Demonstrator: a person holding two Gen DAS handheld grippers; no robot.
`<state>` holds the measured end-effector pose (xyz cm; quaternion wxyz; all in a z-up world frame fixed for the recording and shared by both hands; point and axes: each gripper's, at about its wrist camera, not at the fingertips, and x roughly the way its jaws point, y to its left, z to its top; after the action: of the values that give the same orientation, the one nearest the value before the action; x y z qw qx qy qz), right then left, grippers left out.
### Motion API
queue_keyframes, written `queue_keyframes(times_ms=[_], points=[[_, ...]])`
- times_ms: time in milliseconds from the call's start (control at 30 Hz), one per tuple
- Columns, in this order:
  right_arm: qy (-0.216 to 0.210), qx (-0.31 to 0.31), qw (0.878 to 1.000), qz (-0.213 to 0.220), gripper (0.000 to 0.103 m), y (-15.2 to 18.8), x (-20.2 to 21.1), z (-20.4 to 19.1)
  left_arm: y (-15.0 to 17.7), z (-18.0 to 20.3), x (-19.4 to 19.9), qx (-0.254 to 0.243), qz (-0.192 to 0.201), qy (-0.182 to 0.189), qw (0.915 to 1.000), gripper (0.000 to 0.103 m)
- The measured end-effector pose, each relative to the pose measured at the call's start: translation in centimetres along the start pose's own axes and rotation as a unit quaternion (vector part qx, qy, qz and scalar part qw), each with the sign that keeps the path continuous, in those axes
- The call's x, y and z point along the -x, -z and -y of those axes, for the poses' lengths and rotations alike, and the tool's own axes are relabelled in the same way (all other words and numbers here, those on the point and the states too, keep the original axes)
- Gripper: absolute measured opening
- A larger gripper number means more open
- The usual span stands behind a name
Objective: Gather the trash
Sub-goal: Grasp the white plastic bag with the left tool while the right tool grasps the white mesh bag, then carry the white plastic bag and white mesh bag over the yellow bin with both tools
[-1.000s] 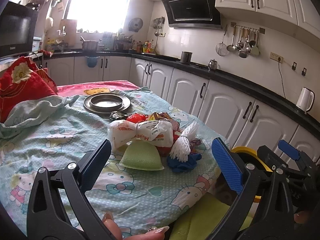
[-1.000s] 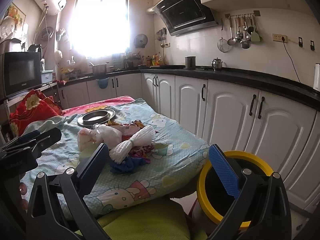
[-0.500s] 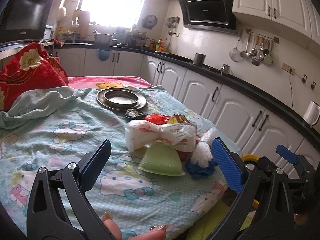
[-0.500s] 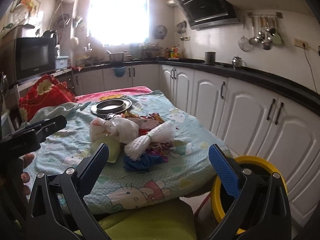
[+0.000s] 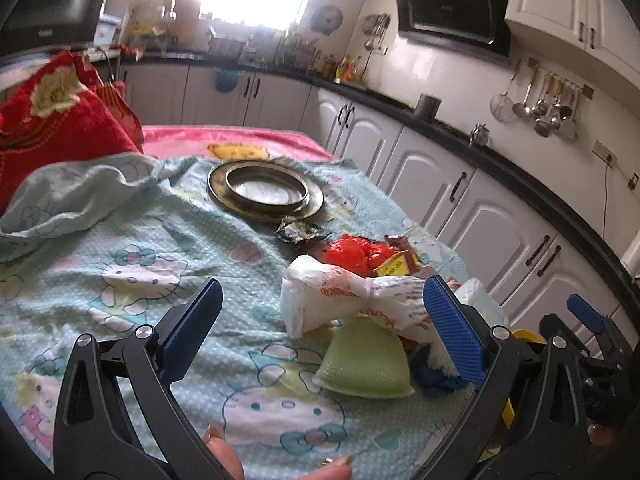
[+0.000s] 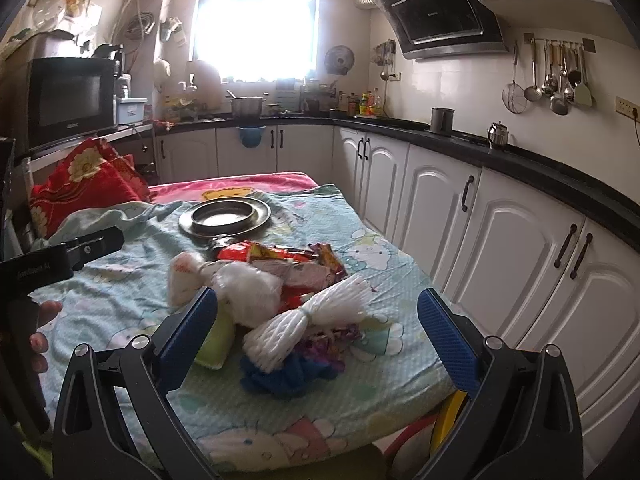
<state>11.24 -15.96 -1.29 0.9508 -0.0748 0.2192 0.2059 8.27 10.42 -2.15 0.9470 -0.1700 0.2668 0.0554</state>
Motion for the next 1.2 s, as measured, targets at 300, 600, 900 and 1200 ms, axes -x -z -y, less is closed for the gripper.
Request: queue_keyframes(times_ms=[300, 600, 900, 1200], points=[[0.027, -0.023, 0.999, -0.030, 0.096, -1.3, -4.4, 3.1, -1.1, -0.9, -5.0, 0.022, -0.046, 0.003, 0.9987, 0.092], [0.007, -0.068, 0.990, -0.120, 0.072, -1.2, -10.5, 4.7, -1.1, -3.2, -8.9, 0.087, -0.081, 0.042, 0.9919, 0.092], [-0.033, -0.119, 0.974, -0.188, 0.049, -0.1, -14.6, 4.8, 0.0, -4.8, -11.8, 0.160, -0.127, 0.088, 0.9750, 0.092], [-0.049, -0.121, 0.976, -0.174, 0.009, -0.1, -13.8, 4.6, 0.4, -4.7, -12.0, 0.175, -0.135, 0.128, 0.9669, 0.057]])
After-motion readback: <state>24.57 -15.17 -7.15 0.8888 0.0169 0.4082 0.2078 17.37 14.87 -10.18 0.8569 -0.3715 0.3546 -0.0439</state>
